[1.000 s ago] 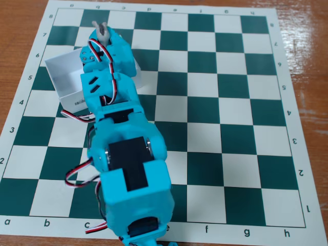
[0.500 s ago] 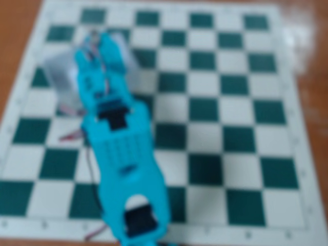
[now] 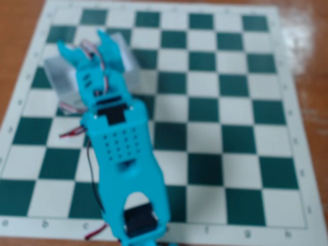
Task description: Grab the toy horse and put it in the box.
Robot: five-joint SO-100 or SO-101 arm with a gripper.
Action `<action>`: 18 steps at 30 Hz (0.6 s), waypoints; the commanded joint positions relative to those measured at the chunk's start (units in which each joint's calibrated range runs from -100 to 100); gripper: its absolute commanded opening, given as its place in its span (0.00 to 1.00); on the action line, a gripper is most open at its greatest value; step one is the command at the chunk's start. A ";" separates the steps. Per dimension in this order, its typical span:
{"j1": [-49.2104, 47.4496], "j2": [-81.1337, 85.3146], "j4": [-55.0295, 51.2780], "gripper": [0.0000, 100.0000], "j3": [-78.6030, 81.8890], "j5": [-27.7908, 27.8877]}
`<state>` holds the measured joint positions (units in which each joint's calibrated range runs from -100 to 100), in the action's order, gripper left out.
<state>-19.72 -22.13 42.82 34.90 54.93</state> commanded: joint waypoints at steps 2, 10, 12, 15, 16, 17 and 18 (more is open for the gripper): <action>2.72 12.39 -4.53 0.36 5.20 -3.09; 9.36 37.26 -31.69 0.35 20.22 -5.92; 10.43 44.69 -35.51 0.35 25.50 -6.70; 12.00 56.91 -38.67 0.35 35.15 -7.53; 12.43 61.51 -40.33 0.35 38.70 -7.53; 12.79 65.84 -41.57 0.35 42.34 -7.53; 13.14 70.62 -42.07 0.35 46.34 -7.53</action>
<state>-7.84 34.72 2.98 73.07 47.59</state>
